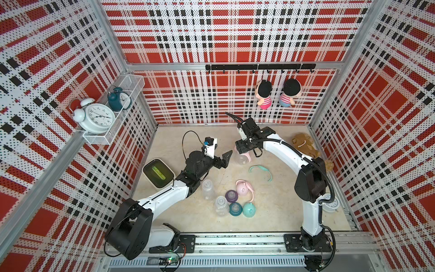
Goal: Assemble the baby bottles
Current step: Close the lid on the baby bottle.
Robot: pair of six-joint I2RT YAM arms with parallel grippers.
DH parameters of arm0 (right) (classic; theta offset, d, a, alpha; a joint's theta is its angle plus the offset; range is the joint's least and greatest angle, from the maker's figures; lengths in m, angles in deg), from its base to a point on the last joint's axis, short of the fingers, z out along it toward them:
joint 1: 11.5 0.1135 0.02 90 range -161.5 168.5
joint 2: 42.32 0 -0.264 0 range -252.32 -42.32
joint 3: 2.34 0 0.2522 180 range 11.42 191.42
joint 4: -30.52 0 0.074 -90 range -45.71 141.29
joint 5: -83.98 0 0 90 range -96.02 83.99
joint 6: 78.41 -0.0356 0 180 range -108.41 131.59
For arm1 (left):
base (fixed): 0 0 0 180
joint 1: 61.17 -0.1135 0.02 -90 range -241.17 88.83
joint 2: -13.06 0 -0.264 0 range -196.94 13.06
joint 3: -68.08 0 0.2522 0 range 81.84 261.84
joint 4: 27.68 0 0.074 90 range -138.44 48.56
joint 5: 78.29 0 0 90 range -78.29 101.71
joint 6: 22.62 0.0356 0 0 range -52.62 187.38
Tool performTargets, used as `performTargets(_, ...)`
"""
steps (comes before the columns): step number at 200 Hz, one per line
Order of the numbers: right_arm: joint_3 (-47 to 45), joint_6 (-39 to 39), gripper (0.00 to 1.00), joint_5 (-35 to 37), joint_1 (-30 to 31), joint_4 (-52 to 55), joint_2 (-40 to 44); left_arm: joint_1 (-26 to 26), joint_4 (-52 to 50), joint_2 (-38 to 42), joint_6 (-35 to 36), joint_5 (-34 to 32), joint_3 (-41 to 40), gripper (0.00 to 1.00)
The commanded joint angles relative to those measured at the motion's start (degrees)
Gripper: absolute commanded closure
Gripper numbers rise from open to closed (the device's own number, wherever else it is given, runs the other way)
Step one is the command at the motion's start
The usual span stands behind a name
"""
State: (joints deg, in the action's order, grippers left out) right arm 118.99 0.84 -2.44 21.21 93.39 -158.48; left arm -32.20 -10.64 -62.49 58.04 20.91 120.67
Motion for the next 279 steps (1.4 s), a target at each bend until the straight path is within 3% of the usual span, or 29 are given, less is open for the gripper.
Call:
performTargets(1,-3.5,-0.2,0.27,-2.0,-0.3,6.8,-3.6,0.3,-0.2,0.8,0.9,-0.4,0.1,0.02)
performTargets(116,-7.7,-1.3,0.27,-2.0,-0.1,6.4,-2.8,0.4,-0.2,0.6,0.9,-0.3,0.1,0.02)
performTargets(279,-4.9,-2.2,0.25,0.4,0.4,7.2,-4.9,0.5,-0.7,0.7,1.3,-0.5,0.6,0.02)
